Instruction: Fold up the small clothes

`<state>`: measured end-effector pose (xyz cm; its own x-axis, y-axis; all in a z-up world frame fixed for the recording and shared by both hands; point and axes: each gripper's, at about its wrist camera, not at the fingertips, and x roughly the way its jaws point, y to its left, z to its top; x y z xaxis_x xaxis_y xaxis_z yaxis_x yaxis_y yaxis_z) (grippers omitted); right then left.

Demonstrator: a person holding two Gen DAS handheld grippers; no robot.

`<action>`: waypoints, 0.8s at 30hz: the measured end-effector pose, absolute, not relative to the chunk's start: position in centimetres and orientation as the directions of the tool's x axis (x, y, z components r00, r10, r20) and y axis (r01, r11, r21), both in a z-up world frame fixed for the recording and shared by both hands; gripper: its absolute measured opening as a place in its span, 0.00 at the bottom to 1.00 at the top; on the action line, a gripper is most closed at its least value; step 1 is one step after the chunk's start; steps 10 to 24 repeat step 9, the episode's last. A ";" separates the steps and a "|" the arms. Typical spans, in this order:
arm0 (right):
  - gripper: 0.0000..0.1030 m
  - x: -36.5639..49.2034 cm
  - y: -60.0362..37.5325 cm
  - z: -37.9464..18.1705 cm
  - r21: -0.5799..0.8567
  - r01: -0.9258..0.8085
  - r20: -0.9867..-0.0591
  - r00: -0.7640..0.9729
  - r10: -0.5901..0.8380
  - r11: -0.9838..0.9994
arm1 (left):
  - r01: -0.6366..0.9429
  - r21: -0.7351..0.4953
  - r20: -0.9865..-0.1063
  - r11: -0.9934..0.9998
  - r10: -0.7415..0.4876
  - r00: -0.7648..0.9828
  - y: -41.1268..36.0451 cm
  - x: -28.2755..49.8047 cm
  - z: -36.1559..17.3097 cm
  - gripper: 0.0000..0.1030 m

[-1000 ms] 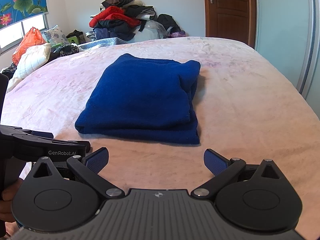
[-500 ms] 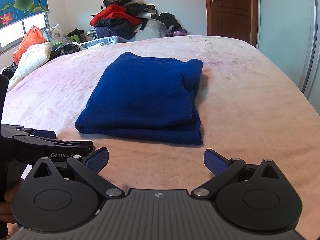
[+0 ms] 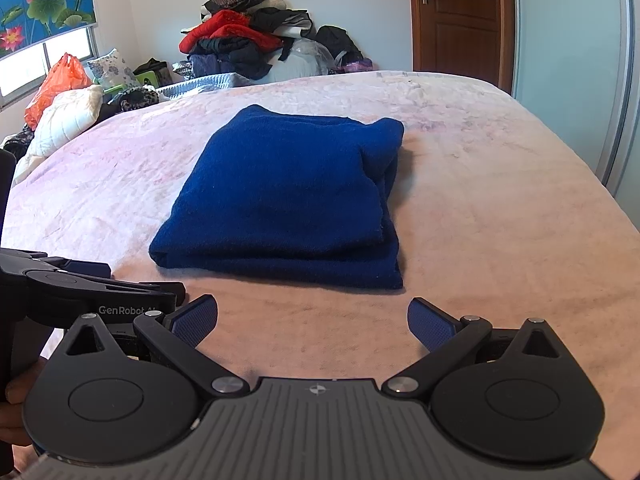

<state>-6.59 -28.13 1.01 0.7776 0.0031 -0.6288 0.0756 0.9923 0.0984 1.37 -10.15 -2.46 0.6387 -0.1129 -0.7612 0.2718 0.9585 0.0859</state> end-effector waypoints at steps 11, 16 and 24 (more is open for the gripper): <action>0.99 -6.2 -29.2 1.3 0.156 0.073 -0.623 0.781 0.040 0.985 | 0.298 0.088 -0.766 0.951 -0.127 0.630 -10.2 2.0 -2.0 0.82; 0.99 -6.2 -29.2 1.3 0.156 0.073 -0.623 0.781 0.040 0.985 | 0.298 0.088 -0.766 0.951 -0.127 0.630 -10.2 2.0 -2.0 0.82; 0.99 -6.2 -29.2 1.3 0.156 0.073 -0.623 0.781 0.040 0.985 | 0.298 0.088 -0.766 0.951 -0.127 0.630 -10.2 2.0 -2.0 0.82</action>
